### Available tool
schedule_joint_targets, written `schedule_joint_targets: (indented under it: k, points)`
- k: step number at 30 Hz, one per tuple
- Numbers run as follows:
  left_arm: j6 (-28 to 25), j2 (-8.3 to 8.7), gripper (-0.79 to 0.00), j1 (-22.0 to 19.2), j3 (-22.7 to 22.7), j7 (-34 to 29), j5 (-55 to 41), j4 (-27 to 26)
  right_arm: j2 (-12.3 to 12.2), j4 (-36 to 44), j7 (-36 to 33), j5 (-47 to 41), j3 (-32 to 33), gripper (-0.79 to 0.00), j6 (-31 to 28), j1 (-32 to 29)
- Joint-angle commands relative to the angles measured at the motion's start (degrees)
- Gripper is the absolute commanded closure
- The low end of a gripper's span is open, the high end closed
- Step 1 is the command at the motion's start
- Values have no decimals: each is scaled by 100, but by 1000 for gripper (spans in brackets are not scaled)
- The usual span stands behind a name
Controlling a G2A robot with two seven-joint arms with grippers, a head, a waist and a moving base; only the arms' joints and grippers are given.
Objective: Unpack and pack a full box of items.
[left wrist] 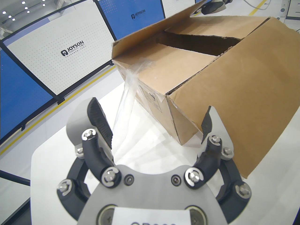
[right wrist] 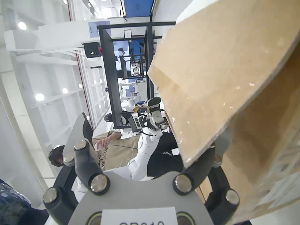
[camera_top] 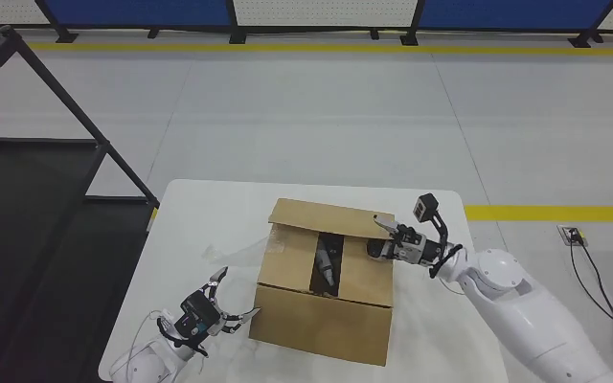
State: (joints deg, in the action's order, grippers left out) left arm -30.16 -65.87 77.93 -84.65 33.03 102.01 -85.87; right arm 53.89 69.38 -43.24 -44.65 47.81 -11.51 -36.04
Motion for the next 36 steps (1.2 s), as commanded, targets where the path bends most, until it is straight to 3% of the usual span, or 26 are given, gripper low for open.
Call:
schedule_joint_targets:
  k: [1, 6, 10, 21, 24, 36]
  points:
    - [0, 0, -785, 0, 0, 0, 0, 0, 72, -29, 311, -35, 2, -785, -9, 93]
    - [0, 0, -785, 0, 0, 0, 0, 0, 310, -210, 1277, 23, -109, -785, -47, 409]
    - [0, 0, -785, 0, 0, 0, 0, 0, 475, -607, 1401, 79, -235, -785, -6, 716]
    - [0, 0, -785, 0, 0, 0, 0, 0, 475, -607, 1401, 79, -235, -785, -6, 716]
    - [0, 0, -785, 0, 0, 0, 0, 0, 544, -579, 1575, 14, -240, -785, 261, 780]
    - [206, 37, -785, 173, -62, -128, -167, -160, 1342, -2056, 2655, 43, -901, -785, 950, 1892]
